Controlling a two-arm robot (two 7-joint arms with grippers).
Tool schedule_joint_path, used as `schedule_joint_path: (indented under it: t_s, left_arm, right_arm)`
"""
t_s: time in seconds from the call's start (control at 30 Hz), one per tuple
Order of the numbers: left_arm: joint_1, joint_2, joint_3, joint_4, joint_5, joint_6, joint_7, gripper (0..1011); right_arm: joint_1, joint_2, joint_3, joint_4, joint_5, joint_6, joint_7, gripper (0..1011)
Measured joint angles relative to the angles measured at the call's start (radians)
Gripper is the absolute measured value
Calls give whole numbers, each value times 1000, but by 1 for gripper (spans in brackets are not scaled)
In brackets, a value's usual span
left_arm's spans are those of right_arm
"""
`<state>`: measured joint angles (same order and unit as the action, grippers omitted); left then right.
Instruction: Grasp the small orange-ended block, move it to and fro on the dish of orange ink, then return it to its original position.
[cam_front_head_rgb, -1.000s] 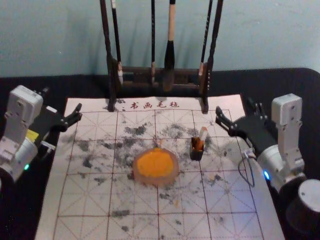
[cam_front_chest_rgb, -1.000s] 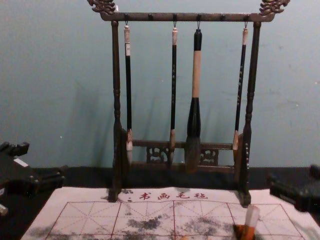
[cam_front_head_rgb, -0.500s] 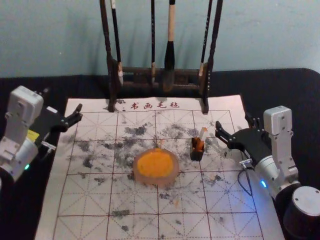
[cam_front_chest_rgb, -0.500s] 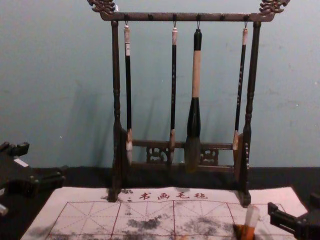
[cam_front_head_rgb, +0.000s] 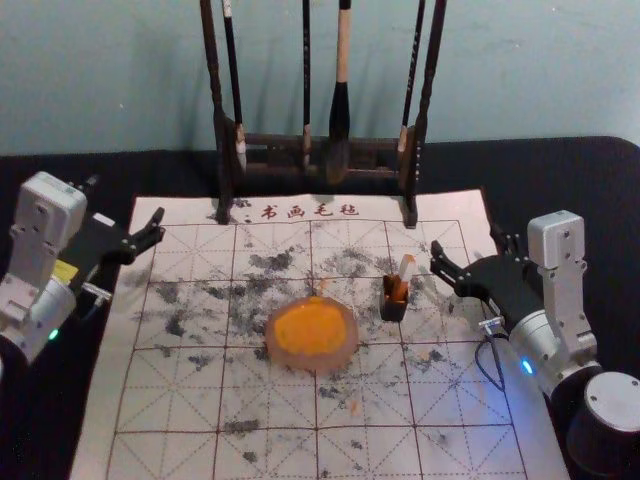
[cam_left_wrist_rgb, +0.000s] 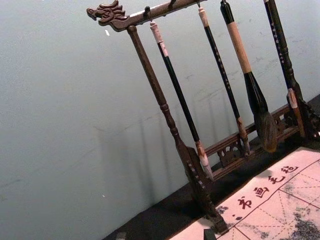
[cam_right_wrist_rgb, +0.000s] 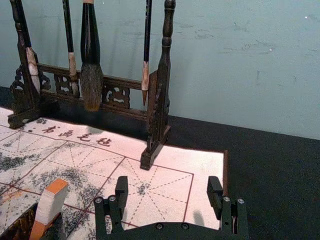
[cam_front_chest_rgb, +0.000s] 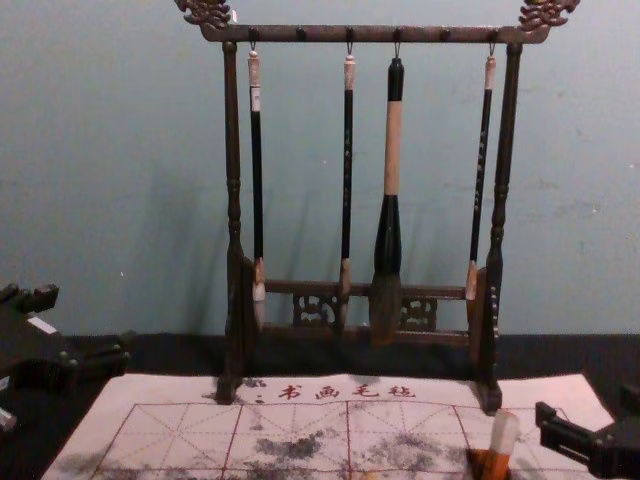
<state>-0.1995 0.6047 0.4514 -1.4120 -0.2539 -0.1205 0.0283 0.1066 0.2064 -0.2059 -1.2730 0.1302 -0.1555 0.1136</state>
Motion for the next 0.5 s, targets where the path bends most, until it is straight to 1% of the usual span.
schedule_joint_path:
  t_s: [0.5]
  left_arm:
    - [0, 0, 0, 0, 0, 0, 0, 1001]
  right_arm:
    - [-1, 1, 0, -2, 1, 0, -1, 1002]
